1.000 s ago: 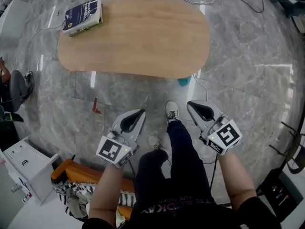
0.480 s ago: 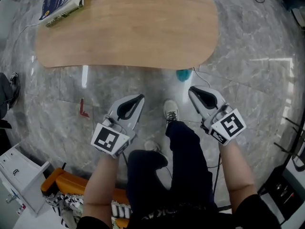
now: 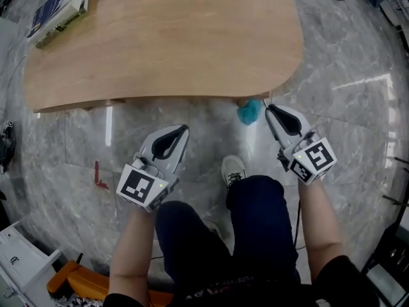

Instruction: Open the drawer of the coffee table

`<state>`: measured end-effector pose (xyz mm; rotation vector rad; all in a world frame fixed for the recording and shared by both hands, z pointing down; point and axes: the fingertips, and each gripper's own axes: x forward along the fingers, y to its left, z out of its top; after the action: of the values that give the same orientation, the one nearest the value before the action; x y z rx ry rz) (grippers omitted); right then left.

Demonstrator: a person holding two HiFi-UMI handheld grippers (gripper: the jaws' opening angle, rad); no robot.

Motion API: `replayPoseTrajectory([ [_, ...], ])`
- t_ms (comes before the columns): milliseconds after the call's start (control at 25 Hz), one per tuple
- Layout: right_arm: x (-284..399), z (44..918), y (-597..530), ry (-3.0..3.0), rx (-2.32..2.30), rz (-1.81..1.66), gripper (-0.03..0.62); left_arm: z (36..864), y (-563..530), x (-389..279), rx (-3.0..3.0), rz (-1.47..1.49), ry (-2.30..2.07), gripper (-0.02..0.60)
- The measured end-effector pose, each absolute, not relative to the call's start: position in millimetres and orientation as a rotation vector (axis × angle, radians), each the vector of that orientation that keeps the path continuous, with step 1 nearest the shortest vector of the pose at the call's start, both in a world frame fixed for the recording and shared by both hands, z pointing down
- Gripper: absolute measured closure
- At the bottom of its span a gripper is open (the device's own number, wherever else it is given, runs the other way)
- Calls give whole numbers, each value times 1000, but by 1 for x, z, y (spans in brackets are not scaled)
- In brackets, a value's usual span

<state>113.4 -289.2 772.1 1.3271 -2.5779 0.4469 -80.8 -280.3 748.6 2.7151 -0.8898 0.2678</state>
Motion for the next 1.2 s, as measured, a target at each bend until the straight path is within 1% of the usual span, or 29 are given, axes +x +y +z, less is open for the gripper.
replayPoseTrajectory([
  [120,125,797,-291,-2551,1392,415,569,775,-285,-85,2728,228,-902,580],
  [240,132,814,-292,-2527,1416,395,546,793,-288,-91,2741,190,-919,580],
  [400,132,822,-300,-2534,1409,349,481,799,-285,-99,2760,186,-927,580],
  [440,130,822,-303,-2538,1407,339,448,800,-284,-103,2766,181,-935,580],
  [560,122,823,-311,-2543,1379,322,418,807,-280,-115,2763,193,-958,580],
  [920,97,823,-332,-2567,1227,301,413,807,-281,-139,2723,173,-1037,578],
  [1000,95,824,-332,-2570,1186,293,413,809,-277,-140,2726,177,-1037,544],
  [1200,89,827,-333,-2588,1121,292,413,810,-273,-142,2723,168,-1045,541],
])
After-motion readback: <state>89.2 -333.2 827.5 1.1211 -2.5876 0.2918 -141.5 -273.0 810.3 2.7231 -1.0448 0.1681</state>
